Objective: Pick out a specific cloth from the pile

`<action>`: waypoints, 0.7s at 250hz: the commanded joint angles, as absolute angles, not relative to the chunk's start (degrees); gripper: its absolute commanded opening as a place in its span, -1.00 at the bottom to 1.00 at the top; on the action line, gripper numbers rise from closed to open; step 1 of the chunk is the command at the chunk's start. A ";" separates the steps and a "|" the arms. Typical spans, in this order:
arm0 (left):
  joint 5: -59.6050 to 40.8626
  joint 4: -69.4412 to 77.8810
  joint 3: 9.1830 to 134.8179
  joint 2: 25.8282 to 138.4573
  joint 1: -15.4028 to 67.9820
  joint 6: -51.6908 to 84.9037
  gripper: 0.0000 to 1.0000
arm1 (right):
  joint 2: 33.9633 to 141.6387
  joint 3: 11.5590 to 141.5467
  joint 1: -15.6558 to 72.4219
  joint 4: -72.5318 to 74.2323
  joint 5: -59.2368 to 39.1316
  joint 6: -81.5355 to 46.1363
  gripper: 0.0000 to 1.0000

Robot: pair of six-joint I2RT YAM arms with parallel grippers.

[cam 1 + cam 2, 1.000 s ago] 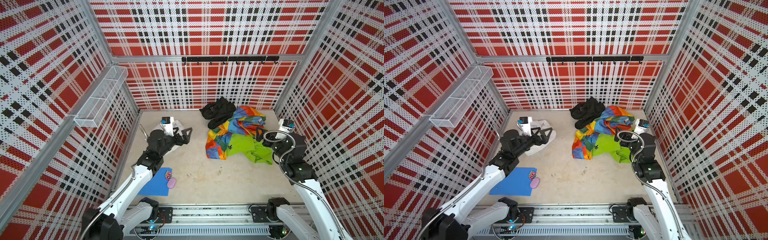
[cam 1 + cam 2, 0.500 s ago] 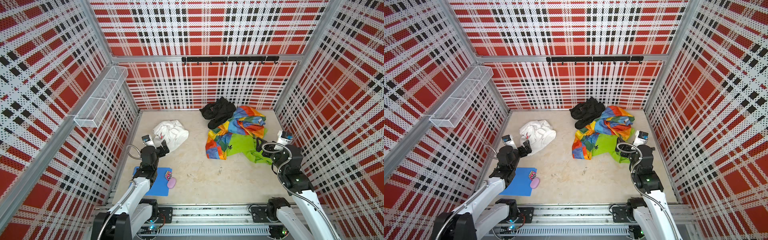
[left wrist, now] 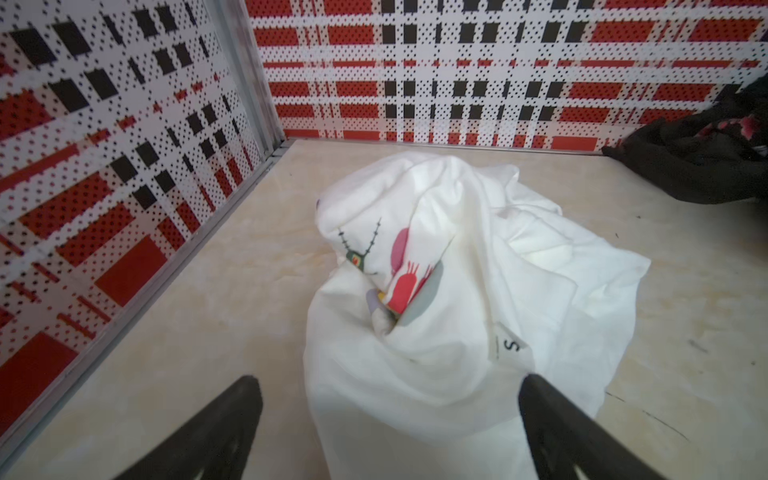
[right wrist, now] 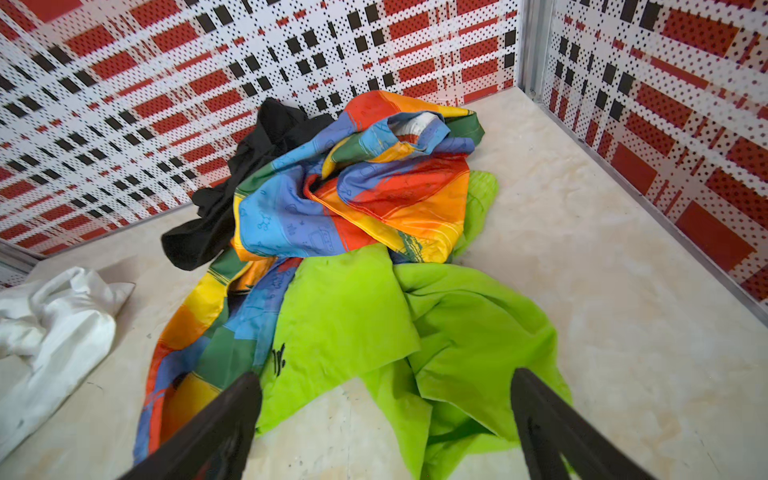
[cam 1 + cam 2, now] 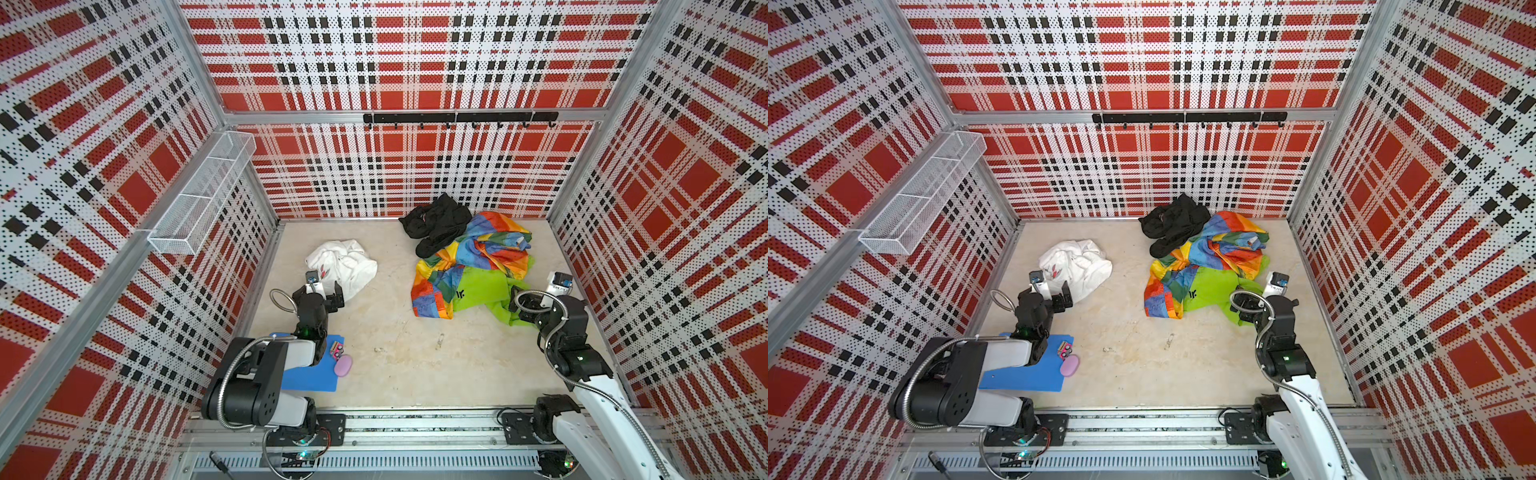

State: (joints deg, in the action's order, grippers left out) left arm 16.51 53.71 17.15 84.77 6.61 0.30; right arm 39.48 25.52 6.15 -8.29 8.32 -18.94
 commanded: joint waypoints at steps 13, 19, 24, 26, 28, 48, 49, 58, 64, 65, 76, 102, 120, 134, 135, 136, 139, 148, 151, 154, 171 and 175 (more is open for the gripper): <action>14.49 63.11 16.92 86.78 4.06 -0.93 0.99 | 43.23 23.22 6.30 4.12 11.85 -17.25 1.00; 13.60 64.01 16.68 87.46 3.58 -0.52 0.98 | 44.20 22.88 6.26 5.48 11.91 -16.99 1.00; 13.00 65.62 16.33 88.43 3.06 -0.40 0.98 | 45.03 22.61 6.27 6.74 12.03 -16.75 1.00; 12.79 66.35 16.17 88.93 3.01 -0.30 0.99 | 45.38 22.48 6.25 7.22 12.04 -16.65 1.00; 12.69 67.17 15.99 89.42 2.95 -0.34 0.98 | 45.75 22.34 6.24 7.74 12.15 -16.51 1.00; 11.19 69.36 15.57 90.05 3.05 -1.00 0.99 | 49.96 21.17 6.24 13.40 13.23 -14.94 1.00; 11.09 68.87 15.56 89.89 3.02 -0.99 0.99 | 50.20 21.09 6.24 13.69 13.25 -14.85 1.00; 9.90 66.68 16.21 89.39 3.03 -1.52 0.99 | 52.39 20.84 6.24 16.32 14.06 -14.15 1.00; 9.10 67.25 16.26 89.76 3.00 -1.63 0.98 | 53.93 20.74 6.16 18.01 15.31 -13.88 1.00; 8.94 67.51 16.26 89.84 2.95 -1.52 0.98 | 54.17 20.74 6.11 18.28 15.43 -13.84 1.00; 7.21 69.03 16.45 90.73 2.18 -1.18 0.98 | 57.04 20.90 5.98 21.23 17.18 -13.25 1.00; 1.73 65.67 17.70 90.35 -0.55 0.84 0.98 | 64.07 23.54 5.81 26.11 19.79 -11.15 1.00; 2.83 65.38 17.75 90.26 -0.01 0.46 0.98 | 69.42 25.78 5.80 29.42 21.64 -9.22 1.00; 2.88 65.46 17.67 90.11 0.00 0.52 0.98 | 73.54 26.94 5.84 32.35 22.79 -7.36 1.00; 2.89 65.47 17.67 90.10 0.00 0.48 0.99 | 73.82 27.01 5.82 32.70 22.86 -7.19 1.00; 2.89 65.47 17.67 90.09 0.00 0.41 0.98 | 74.09 26.99 5.81 32.96 22.99 -7.02 1.00; 2.89 65.54 17.62 90.09 0.00 0.44 0.98 | 74.98 27.16 5.80 33.75 23.40 -6.68 1.00; 2.79 65.59 17.58 90.16 0.00 0.46 0.99 | 77.38 27.33 5.85 36.19 23.87 -5.49 1.00; 2.85 65.57 17.56 90.16 0.00 0.41 0.98 | 78.15 27.34 5.83 37.19 23.81 -4.99 1.00; 2.83 65.57 17.58 90.14 -0.04 0.48 0.98 | 78.89 27.36 5.80 38.00 23.38 -4.07 1.00; 2.79 65.60 17.58 90.15 0.00 0.35 0.98 | 82.42 28.65 5.81 38.33 24.61 -1.33 1.00; 2.81 65.62 17.62 90.20 0.00 0.35 0.99 | 82.99 28.50 5.82 39.22 24.99 -0.95 1.00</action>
